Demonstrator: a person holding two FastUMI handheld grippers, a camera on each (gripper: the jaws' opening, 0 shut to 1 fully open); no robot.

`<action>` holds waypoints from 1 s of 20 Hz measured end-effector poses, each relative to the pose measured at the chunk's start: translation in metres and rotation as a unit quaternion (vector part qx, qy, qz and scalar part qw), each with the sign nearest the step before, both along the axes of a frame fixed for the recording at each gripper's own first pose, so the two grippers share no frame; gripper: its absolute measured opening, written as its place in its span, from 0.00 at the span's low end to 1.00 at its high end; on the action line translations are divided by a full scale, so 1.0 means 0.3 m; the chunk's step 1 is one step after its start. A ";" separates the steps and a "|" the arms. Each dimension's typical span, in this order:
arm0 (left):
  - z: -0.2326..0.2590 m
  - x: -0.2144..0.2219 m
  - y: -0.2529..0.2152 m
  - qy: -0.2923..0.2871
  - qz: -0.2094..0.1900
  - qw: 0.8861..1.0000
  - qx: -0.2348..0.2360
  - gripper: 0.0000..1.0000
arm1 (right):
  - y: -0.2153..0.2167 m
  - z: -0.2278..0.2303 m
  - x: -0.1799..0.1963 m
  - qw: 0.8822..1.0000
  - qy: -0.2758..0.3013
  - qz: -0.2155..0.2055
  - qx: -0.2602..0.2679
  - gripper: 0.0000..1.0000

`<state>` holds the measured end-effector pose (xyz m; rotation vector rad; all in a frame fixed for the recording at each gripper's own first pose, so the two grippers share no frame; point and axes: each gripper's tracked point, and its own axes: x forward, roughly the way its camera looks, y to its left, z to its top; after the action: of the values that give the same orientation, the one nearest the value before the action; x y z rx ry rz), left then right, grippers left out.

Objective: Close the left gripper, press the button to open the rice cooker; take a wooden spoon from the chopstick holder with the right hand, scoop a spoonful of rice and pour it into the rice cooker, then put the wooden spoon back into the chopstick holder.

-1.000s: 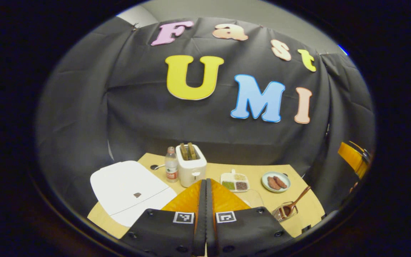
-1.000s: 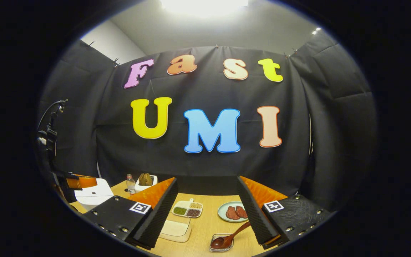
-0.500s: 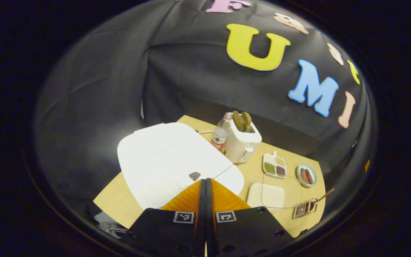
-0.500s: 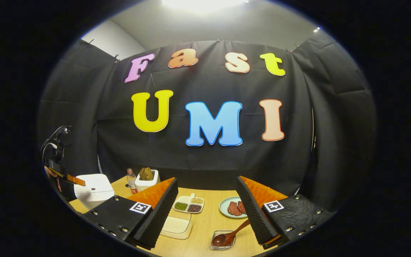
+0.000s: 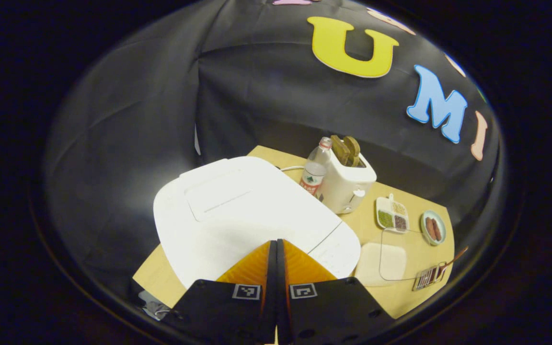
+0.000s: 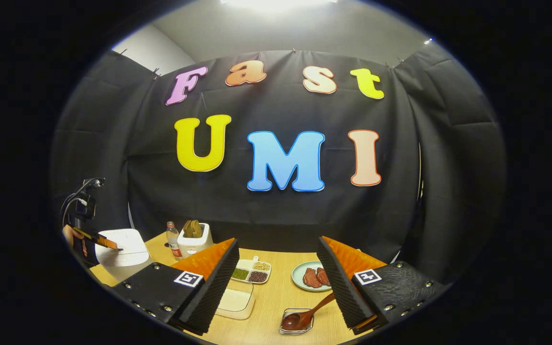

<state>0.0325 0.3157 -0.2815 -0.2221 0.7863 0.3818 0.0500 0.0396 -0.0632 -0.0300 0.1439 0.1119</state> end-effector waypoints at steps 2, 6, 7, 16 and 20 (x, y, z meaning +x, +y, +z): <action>-0.017 0.002 -0.003 0.004 -0.003 1.000 0.005 0.09 | -0.014 0.001 0.002 1.000 0.000 -0.005 -0.001 0.99; 0.102 0.031 0.016 -0.034 -0.004 0.998 0.050 0.08 | -0.023 0.013 0.010 1.000 -0.005 -0.006 -0.002 0.99; 0.153 0.043 0.029 -0.050 0.002 0.997 0.065 0.09 | -0.022 0.009 0.009 1.000 -0.005 -0.005 0.001 0.99; 0.666 0.041 0.027 -0.220 0.027 0.960 0.169 0.12 | -0.030 0.014 0.000 1.000 -0.009 0.007 0.009 0.99; 0.818 0.002 -0.152 -0.296 0.023 0.942 0.158 0.67 | -0.093 0.001 0.011 1.000 -0.007 -0.007 0.005 0.99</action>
<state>0.0330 0.2702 -0.0361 -0.0452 0.1202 0.4491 0.0534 0.0119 -0.0630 -0.0190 0.1305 0.0987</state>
